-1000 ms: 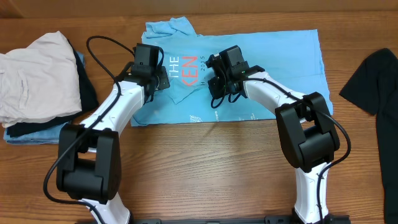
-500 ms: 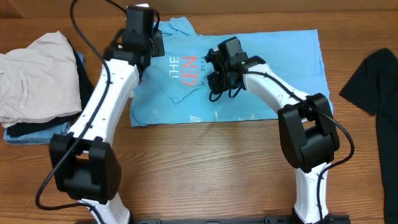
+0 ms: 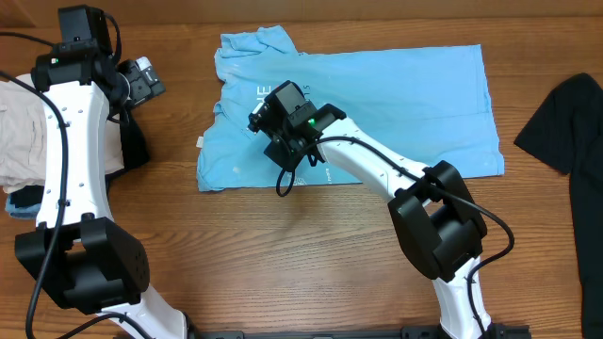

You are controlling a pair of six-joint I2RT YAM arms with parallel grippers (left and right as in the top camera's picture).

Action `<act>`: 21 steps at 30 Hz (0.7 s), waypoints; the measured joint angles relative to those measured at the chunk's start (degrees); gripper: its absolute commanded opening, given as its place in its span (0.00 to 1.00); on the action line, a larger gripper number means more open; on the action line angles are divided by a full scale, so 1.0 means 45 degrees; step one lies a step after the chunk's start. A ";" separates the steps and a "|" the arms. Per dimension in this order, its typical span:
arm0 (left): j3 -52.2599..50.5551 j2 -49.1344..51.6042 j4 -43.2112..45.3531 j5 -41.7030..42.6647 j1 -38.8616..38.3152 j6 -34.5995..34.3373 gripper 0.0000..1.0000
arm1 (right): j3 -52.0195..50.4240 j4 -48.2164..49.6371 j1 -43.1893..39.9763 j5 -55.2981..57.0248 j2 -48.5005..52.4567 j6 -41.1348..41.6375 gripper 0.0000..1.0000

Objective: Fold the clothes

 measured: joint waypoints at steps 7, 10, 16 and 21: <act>0.0000 0.0000 0.0005 0.0117 0.0000 0.0000 1.00 | 0.0000 0.0554 0.0112 0.0583 0.0073 -0.0204 0.50; 0.0000 0.0000 0.0005 0.0117 0.0000 0.0000 1.00 | 0.0000 0.0602 0.0646 0.0981 0.0544 -0.0301 0.54; 0.0000 0.0000 0.0005 0.0126 0.0000 0.0000 1.00 | 0.0121 0.1277 0.1005 0.1608 0.1253 0.0000 0.49; 0.0000 0.0000 0.0005 0.0126 0.0000 0.0000 1.00 | 0.0121 0.1681 0.1010 0.1749 0.1326 0.0306 0.31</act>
